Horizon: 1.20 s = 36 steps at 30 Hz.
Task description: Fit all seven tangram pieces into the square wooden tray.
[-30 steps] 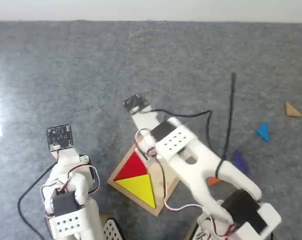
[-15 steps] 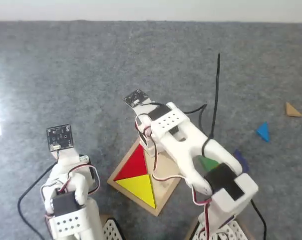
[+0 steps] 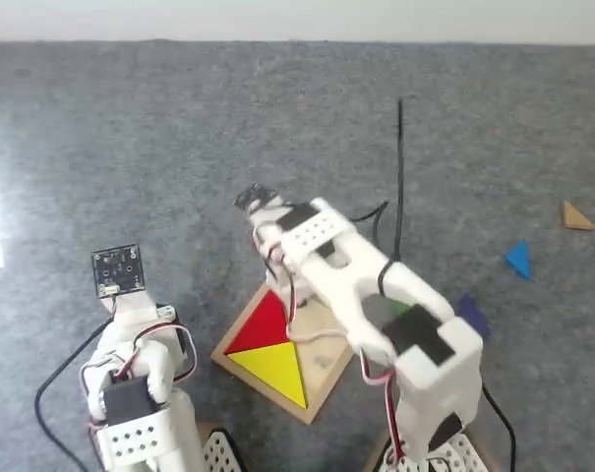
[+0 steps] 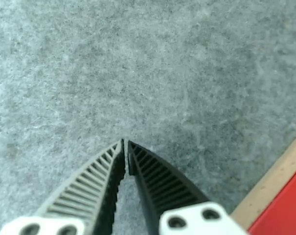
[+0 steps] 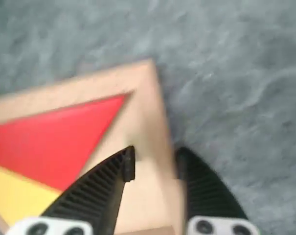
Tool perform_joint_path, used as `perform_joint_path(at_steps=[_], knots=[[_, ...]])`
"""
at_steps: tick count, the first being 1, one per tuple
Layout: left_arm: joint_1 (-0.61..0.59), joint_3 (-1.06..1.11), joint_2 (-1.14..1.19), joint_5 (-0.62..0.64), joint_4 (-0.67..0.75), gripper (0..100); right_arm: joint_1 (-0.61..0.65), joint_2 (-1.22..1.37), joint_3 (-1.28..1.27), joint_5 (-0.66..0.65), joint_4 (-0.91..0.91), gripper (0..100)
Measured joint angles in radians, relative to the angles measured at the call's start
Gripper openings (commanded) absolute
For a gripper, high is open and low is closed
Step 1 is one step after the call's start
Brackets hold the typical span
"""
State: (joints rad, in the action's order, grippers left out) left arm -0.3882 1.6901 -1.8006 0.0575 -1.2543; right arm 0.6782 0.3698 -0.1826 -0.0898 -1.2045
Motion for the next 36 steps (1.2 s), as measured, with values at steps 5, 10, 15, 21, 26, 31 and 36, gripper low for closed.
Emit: perform_joint_path(at_steps=[5, 10, 15, 21, 26, 31, 36], knots=[[0.0, 0.0, 0.0, 0.0, 0.0, 1, -0.028, 0.101, 0.187, 0.011, -0.153, 0.9], [0.0, 0.0, 0.0, 0.0, 0.0, 1, -0.035, 0.12, 0.285, 0.199, -0.241, 0.9], [0.0, 0.0, 0.0, 0.0, 0.0, 1, -0.038, 0.12, 0.304, 0.393, -0.282, 0.9], [0.0, 0.0, 0.0, 0.0, 0.0, 1, -0.04, 0.118, 0.304, 0.634, -0.325, 0.8], [0.0, 0.0, 0.0, 0.0, 0.0, 1, -0.094, 0.117, 0.305, 0.75, -0.333, 0.8], [0.0, 0.0, 0.0, 0.0, 0.0, 1, -0.173, 0.117, 0.305, 0.809, -0.333, 0.8], [0.0, 0.0, 0.0, 0.0, 0.0, 1, -0.192, 0.117, 0.305, 0.825, -0.333, 0.8]])
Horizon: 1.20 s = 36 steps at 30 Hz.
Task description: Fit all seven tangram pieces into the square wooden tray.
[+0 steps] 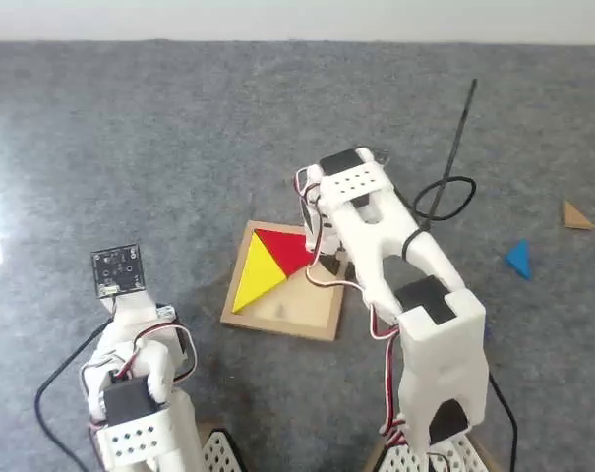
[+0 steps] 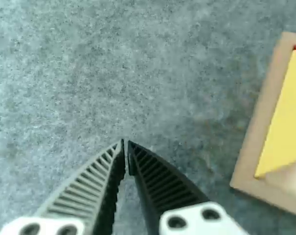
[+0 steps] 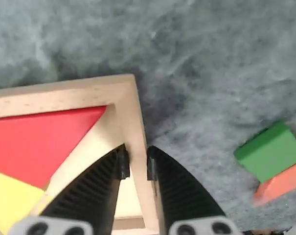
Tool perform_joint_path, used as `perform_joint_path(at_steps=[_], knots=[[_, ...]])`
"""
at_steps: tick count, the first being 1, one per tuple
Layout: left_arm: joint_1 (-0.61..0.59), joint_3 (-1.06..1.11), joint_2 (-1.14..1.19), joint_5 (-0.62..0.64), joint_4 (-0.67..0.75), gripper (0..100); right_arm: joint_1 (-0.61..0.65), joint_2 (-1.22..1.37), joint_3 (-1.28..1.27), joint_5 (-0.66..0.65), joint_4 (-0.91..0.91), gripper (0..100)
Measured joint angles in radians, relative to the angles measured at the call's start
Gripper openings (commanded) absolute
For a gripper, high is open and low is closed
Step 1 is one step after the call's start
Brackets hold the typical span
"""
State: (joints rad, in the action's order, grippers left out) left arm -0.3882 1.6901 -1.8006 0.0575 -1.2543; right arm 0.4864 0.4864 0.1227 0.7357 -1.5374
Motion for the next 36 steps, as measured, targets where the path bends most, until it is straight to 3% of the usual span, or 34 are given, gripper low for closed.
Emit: perform_joint_path(at_steps=[7, 16, 20, 36], knots=[[0.0, 0.0, 0.0, 0.0, 0.0, 1, 0.014, -0.009, -0.048, -0.087, -0.025, 0.8], [0.0, 0.0, 0.0, 0.0, 0.0, 1, 0.011, -0.04, -0.127, -0.411, 0.026, 0.8], [0.0, 0.0, 0.0, 0.0, 0.0, 1, 0.069, -0.04, -0.16, -0.512, 0.026, 0.8], [0.0, 0.0, 0.0, 0.0, 0.0, 1, 0.115, -0.04, -0.166, -0.611, 0.054, 0.9]])
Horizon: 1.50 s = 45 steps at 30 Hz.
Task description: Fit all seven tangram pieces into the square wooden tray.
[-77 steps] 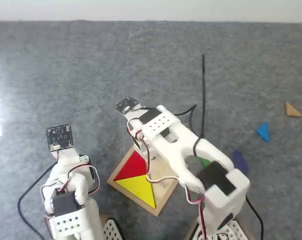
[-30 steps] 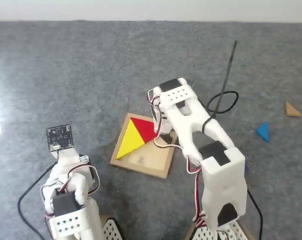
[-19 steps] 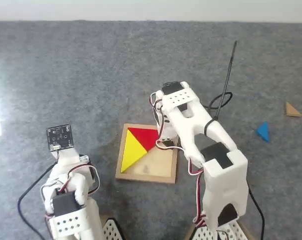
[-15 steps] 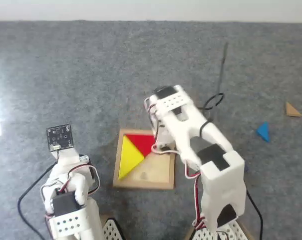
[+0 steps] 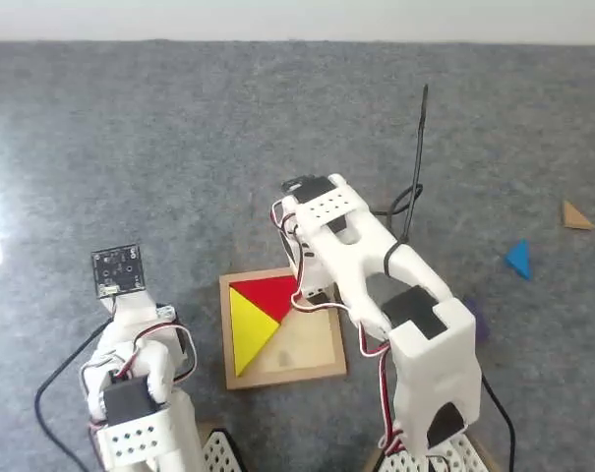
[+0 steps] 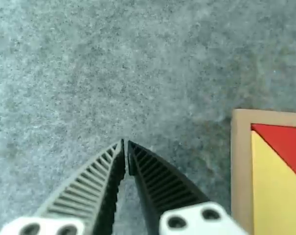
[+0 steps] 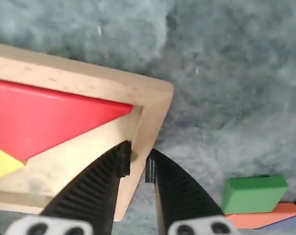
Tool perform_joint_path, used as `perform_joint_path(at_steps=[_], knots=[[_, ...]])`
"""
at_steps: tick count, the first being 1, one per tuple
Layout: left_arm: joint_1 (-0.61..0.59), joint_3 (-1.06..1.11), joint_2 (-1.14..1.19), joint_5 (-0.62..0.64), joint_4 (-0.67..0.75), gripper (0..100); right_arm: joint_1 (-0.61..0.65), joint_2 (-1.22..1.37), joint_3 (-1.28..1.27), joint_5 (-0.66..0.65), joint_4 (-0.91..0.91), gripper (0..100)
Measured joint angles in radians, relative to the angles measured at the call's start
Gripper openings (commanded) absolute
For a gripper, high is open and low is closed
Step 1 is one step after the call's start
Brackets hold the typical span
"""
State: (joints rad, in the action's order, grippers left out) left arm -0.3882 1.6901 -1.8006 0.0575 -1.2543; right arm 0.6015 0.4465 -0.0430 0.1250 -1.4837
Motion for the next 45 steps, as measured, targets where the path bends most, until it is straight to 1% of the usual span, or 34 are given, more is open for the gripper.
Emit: perform_joint_path(at_steps=[8, 9, 13, 14, 16, 22, 24, 25, 28, 29, 31, 35, 37, 40, 45], knots=[[0.0, 0.0, 0.0, 0.0, 0.0, 1, 0.017, 0.0, 0.0, -0.035, 0.0, 1.3], [0.0, 0.0, 0.0, 0.0, 0.0, 1, 0.02, 0.0, 0.0, -0.035, 0.0, 3.3], [0.0, 0.0, 0.0, 0.0, 0.0, 1, 0.028, 0.0, 0.0, -0.035, 0.0, 17.7], [0.0, 0.0, 0.0, 0.0, 0.0, 1, 0.031, 0.0, 0.0, -0.038, 0.0, 19.9], [0.0, 0.0, 0.0, 0.0, 0.0, 1, 0.031, 0.0, 0.003, -0.037, -0.008, 20.5], [0.0, 0.0, 0.0, 0.0, 0.0, 1, 0.031, 0.0, 0.109, 0.029, -0.089, 20.5], [0.0, 0.0, 0.0, 0.0, 0.0, 1, 0.031, 0.0, 0.153, 0.035, -0.13, 19.5], [0.0, 0.0, 0.0, 0.0, 0.0, 1, 0.031, 0.0, 0.175, 0.035, -0.149, 17.3], [0.0, 0.0, 0.0, 0.0, 0.0, 1, 0.032, -0.002, 0.203, 0.038, -0.21, 4.9], [0.0, 0.0, 0.0, 0.0, 0.0, 1, 0.04, -0.012, 0.204, 0.038, -0.221, 3.1], [0.0, 0.0, 0.0, 0.0, 0.0, 1, 0.063, -0.058, 0.204, 0.038, -0.235, 5.1], [0.0, 0.0, 0.0, 0.0, 0.0, 1, 0.141, -0.235, 0.112, 0.038, -0.229, 2.8], [0.0, 0.0, 0.0, 0.0, 0.0, 1, 0.192, -0.328, 0.023, 0.038, -0.196, 1.7], [0.0, 0.0, 0.0, 0.0, 0.0, 1, 0.235, -0.436, -0.124, 0.038, -0.086, 0.6], [0.0, 0.0, 0.0, 0.0, 0.0, 1, 0.241, -0.436, -0.293, 0.038, 0.118, 0.6]])
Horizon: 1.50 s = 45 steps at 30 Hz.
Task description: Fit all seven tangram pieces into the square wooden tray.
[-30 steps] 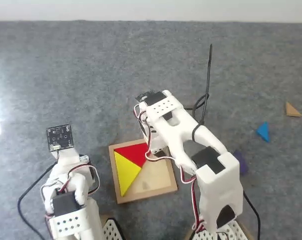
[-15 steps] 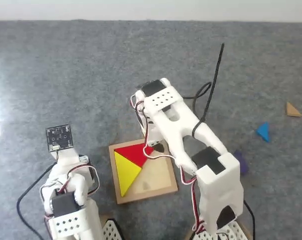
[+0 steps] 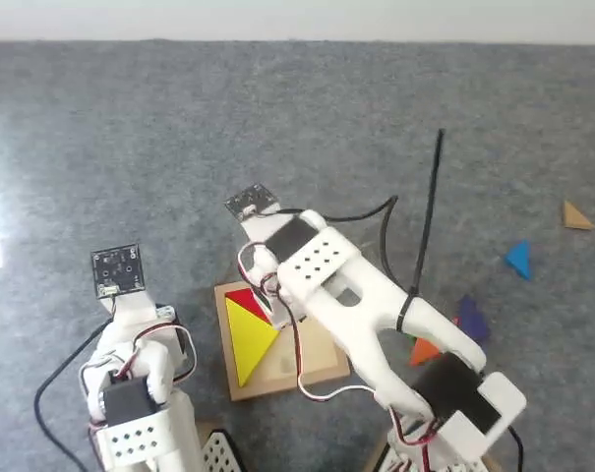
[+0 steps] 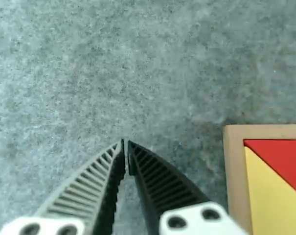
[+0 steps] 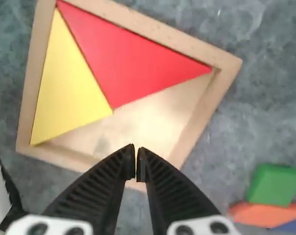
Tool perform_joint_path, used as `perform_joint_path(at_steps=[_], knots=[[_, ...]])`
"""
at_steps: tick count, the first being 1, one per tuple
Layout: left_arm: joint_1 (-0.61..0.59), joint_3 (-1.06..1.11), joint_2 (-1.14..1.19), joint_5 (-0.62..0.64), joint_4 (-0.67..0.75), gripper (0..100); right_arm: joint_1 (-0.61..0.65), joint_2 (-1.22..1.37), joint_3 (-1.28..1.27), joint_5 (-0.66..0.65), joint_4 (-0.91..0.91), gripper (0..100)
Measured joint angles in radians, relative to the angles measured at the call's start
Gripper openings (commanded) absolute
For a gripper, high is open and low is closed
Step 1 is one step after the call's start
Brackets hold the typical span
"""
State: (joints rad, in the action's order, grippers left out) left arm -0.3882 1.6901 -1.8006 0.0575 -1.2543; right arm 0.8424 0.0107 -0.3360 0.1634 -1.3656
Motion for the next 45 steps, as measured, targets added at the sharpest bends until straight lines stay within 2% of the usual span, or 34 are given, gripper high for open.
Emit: perform_joint_path(at_steps=[9, 18, 21, 27, 32, 39, 45], knots=[[0.0, 0.0, 0.0, 0.0, 0.0, 1, 0.084, 0.212, -0.012, 0.0, 0.118, 0.6], [0.0, 0.0, 0.0, 0.0, 0.0, 1, 0.084, 0.224, 0.035, 0.086, 0.127, 0.6], [0.0, 0.0, 0.0, 0.0, 0.0, 1, 0.086, 0.224, 0.063, 0.089, 0.077, 0.6], [0.0, 0.0, 0.0, 0.0, 0.0, 1, 0.058, 0.133, 0.141, 0.028, -0.192, 0.6], [0.0, 0.0, 0.0, 0.0, 0.0, 1, -0.13, -0.101, 0.201, -0.107, -0.296, 0.6], [0.0, 0.0, 0.0, 0.0, 0.0, 1, -0.562, -0.423, 0.209, -0.368, -0.321, 0.6], [0.0, 0.0, 0.0, 0.0, 0.0, 1, -0.882, -0.476, 0.12, -0.422, -0.324, 0.6]])
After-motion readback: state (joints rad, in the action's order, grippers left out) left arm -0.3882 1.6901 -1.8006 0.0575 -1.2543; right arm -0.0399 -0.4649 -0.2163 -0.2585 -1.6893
